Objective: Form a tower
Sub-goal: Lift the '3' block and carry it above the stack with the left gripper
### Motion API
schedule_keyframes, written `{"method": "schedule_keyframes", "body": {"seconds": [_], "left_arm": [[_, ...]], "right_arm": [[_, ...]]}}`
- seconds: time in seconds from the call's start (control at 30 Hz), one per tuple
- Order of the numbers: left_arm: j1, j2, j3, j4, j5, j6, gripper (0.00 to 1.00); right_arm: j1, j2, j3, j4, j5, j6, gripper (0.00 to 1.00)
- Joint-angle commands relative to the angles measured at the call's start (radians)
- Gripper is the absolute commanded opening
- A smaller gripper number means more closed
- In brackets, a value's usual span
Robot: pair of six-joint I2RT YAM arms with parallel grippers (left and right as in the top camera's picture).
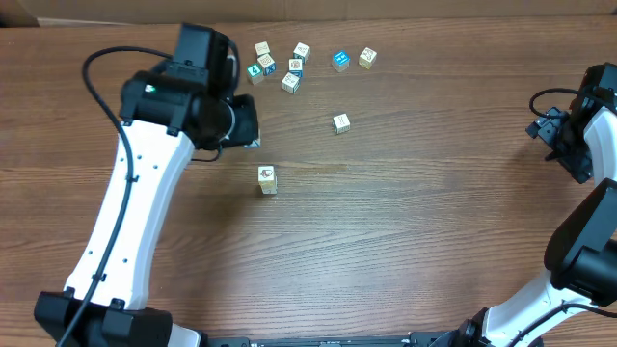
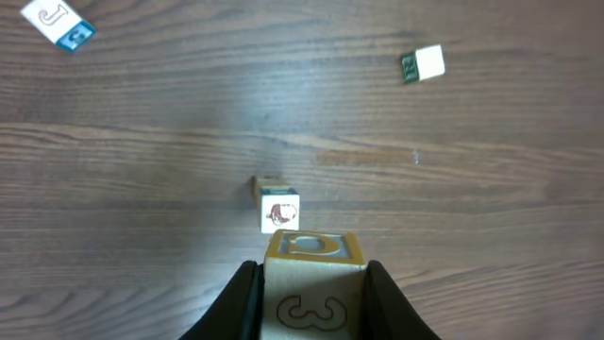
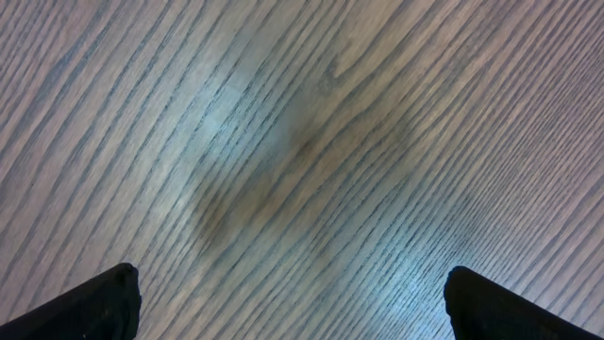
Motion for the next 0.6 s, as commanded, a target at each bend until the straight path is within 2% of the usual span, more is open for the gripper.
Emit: {"method": "schedule_keyframes", "body": {"seconds": [0.0, 0.13, 0.3, 0.4, 0.57], "left_arm": [[-0.068, 0.026, -0.002, -0.014, -0.09, -0.039, 0.04], [-0.134, 0.038, -0.011, -0.042, -0.235, -0.153, 0.04], [-0.167, 0.041, -0.07, -0.02, -0.252, -0.249, 0.04], [-0.169, 0.042, -0.118, 0.02, -0.252, -0.244, 0.04], [-0.169, 0.044, -0.188, 0.094, -0.251, -0.1, 0.04]], "right_arm": [[-0.004, -0.026, 0.019, 0.005, 0.006, -0.003, 1.0], [-0.004, -0.026, 0.019, 0.005, 0.006, -0.004, 1.0], [-0.004, -0.026, 0.019, 0.005, 0.006, -0.004, 1.0], [-0.004, -0.026, 0.019, 0.005, 0.006, -0.003, 1.0], [-0.004, -0.026, 0.019, 0.005, 0.006, -0.003, 1.0]]}}
